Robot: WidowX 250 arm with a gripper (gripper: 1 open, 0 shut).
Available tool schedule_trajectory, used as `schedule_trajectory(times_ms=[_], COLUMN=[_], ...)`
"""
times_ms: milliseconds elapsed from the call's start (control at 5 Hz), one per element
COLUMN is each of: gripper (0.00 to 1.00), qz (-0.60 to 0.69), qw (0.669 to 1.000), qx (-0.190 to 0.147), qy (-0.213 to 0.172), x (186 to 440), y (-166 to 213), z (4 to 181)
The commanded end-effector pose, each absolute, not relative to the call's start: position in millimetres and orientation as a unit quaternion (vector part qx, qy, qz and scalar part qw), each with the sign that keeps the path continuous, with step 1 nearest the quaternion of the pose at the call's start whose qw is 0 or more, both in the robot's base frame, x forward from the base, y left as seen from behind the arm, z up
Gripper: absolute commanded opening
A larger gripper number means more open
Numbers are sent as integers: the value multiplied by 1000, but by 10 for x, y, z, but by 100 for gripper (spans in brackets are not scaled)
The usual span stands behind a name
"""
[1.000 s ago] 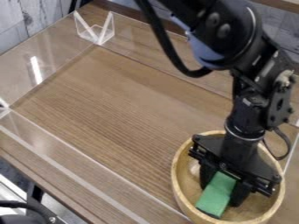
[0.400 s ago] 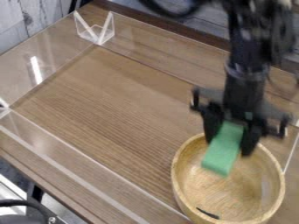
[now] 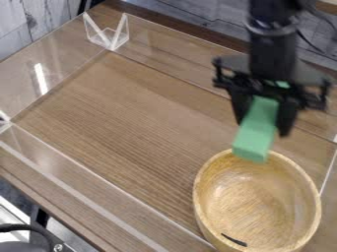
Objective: Move green stick from inside the wooden bowl to the table next to it
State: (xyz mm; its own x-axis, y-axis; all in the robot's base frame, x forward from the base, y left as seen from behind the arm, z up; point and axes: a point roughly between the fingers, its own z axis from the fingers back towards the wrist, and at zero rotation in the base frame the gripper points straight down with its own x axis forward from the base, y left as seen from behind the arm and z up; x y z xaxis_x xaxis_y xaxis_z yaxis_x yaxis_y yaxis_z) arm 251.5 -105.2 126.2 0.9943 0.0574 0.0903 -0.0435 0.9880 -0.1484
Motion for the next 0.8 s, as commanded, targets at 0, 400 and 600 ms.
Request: schedule_trajectory(times_ms=[0, 400, 600], gripper=[0, 0, 0], qz=[14, 21, 23], qw=[995, 994, 993], qx=[-79, -76, -75], qy=[-64, -80, -86], x=[2533, 2594, 2607], y=[-1185, -1148, -1128], z=[1261, 1281, 1259])
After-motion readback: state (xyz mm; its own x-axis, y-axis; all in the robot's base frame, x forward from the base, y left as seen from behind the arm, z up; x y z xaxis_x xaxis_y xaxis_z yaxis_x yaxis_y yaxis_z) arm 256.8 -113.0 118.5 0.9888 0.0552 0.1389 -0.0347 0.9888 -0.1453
